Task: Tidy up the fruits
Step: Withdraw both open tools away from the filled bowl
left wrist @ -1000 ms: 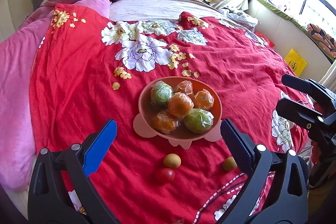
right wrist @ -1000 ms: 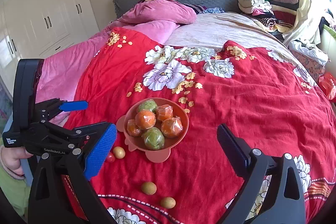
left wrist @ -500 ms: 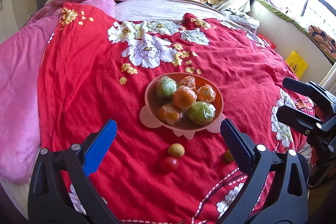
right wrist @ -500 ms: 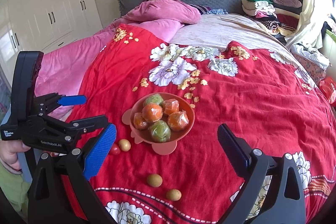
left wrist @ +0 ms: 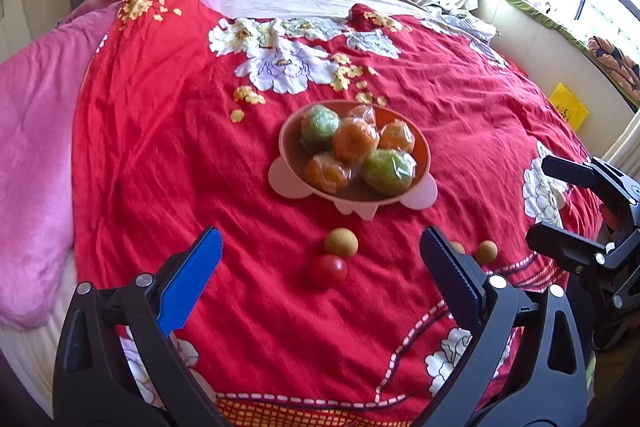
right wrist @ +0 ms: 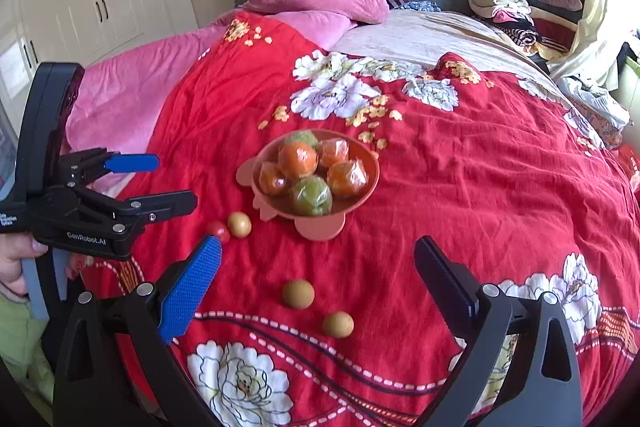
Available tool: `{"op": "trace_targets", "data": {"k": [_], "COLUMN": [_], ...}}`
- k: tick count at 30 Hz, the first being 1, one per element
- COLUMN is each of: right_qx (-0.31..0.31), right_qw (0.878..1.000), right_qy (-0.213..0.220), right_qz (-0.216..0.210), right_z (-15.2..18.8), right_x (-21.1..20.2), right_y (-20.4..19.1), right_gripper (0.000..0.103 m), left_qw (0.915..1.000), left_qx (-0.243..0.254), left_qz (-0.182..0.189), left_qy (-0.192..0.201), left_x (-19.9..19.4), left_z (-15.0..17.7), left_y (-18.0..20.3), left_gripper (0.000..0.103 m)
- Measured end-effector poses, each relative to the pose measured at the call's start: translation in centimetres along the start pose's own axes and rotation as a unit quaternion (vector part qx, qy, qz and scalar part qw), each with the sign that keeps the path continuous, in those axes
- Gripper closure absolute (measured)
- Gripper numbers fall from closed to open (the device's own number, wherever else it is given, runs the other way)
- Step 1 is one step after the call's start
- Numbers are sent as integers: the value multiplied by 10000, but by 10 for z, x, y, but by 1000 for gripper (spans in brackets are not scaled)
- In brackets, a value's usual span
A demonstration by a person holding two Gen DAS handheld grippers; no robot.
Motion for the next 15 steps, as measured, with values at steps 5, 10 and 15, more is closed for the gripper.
{"op": "trace_targets", "data": {"k": [5,10,15], "right_qx": [-20,-63,-49], "right_qw": [9999,9998,9997], "right_qy": [-116,-192,-255], "right_qz": [10,30,29], "right_z": [12,23,33], "right_x": [3,4,6], "right_y": [-3,-6,-6], "right_gripper": [6,6,6], "left_qw": [10000,9999,9999], "left_qx": [7,23,9], "left_qz": [-2,11,37], "left_qy": [-75,-101,-109], "left_x": [2,2,4], "left_z": [10,19,25], "left_y": [2,5,7], "left_gripper": [10,10,10]}}
Point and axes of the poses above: each gripper's, at about its wrist camera, not at the fingertips, and x roughly the way its jaws point, y to its right, z to its underside, the point moved 6 cm from there along x, roughly the way its jaws point, and after that the axes turned 1 degree about x, right-handed, at the moved point
